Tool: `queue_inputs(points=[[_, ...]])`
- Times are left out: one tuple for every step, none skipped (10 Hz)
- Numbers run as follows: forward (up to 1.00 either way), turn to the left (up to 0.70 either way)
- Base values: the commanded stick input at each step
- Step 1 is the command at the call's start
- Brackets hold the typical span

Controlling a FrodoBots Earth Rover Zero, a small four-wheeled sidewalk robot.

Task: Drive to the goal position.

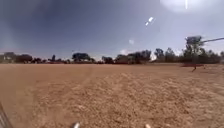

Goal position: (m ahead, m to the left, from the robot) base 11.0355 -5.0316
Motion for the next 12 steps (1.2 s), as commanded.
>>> queue_inputs(points=[[0.45, 0.00], [0.45, 0.00], [0.45, 0.00], [0.45, 0.00], [0.45, 0.00], [0.45, 0.00], [0.45, 0.00], [0.45, 0.00], [0.45, 0.00], [0.45, 0.00], [0.45, 0.00], [0.45, 0.00]])
